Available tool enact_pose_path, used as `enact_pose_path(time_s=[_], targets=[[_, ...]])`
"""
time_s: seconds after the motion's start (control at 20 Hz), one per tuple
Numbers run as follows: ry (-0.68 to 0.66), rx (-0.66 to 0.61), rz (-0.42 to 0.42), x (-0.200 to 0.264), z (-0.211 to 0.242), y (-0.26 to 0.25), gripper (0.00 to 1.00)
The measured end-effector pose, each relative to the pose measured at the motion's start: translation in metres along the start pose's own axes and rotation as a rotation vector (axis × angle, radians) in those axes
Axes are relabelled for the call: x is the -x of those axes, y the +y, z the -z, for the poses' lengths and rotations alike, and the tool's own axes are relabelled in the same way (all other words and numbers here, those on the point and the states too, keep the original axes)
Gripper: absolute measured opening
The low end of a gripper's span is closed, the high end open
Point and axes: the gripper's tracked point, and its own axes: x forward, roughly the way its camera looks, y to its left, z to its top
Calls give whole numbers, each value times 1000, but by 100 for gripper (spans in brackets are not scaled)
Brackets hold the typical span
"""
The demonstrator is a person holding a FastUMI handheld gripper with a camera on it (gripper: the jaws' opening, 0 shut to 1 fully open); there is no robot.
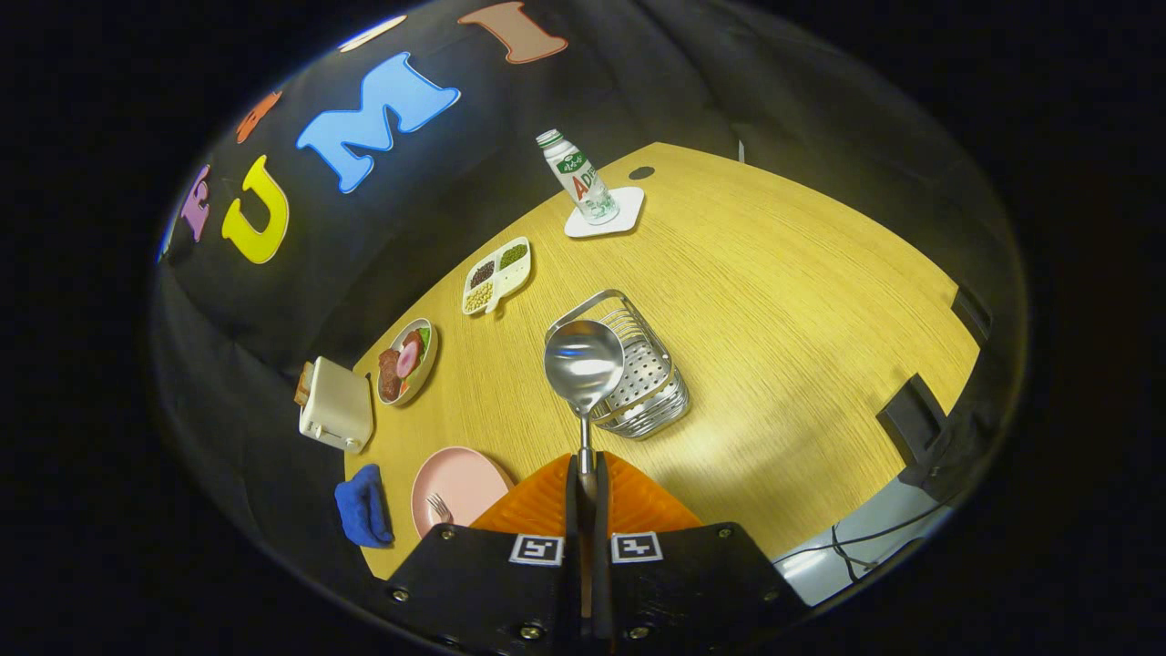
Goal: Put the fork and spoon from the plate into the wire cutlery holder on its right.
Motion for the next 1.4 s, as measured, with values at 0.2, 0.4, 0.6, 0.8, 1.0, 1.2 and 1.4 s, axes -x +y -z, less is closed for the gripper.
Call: enact_pose_path(time_s=[0.2, 0.4, 0.6, 0.8, 1.0, 1.2, 1.4], targets=[[45, -15, 22, -23, -8, -2, 5], [97, -9, 41, -30, -12, -7, 5], [164, -29, 63, -34, -13, -9, 5], [224, -46, 85, -34, -13, -10, 5], [287, -71, 106, -33, -10, -10, 6], [361, -108, 109, -30, -13, -8, 8], [344, -148, 89, -28, -28, 0, 20]])
